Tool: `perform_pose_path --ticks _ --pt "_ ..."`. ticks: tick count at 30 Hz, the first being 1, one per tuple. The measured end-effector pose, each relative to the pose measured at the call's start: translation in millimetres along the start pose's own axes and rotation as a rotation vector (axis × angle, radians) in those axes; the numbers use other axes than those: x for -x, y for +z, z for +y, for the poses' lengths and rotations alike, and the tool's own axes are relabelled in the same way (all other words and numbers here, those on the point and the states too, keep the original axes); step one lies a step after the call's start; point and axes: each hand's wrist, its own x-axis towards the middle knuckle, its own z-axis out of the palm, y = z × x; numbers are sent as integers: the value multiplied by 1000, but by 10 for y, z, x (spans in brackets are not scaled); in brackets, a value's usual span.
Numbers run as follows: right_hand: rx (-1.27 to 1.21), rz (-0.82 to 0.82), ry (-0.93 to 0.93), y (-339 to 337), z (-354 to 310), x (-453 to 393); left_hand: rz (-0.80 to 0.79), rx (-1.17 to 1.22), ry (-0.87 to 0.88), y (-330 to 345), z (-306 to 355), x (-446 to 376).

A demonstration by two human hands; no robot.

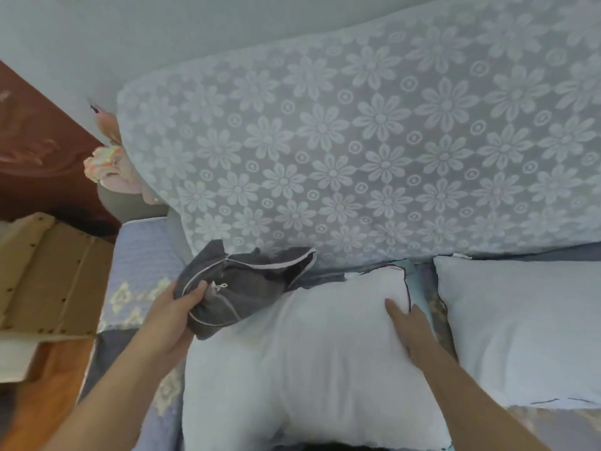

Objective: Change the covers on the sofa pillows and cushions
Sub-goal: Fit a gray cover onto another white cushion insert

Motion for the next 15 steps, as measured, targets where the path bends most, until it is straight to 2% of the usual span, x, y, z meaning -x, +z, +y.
perform_pose_path --ticks 3,4,7,11,13,15 --pt "-11 61 -354 247 -337 676 96 88 57 -75 316 -20" --pt "9 30 -487 294 -482 911 133 123 77 -91 430 -27" --pt "117 -201 -778 124 -1119 1562 166 217 164 -85 819 -7" --pt "269 -375 -957 -373 -2067 2488 65 160 242 -261 1327 113" --pt "345 -464 -953 -464 -2349 2835 -16 84 288 -402 1464 217" --pt "500 -392 -977 -327 -2453 2958 -79 42 335 -539 1519 327"
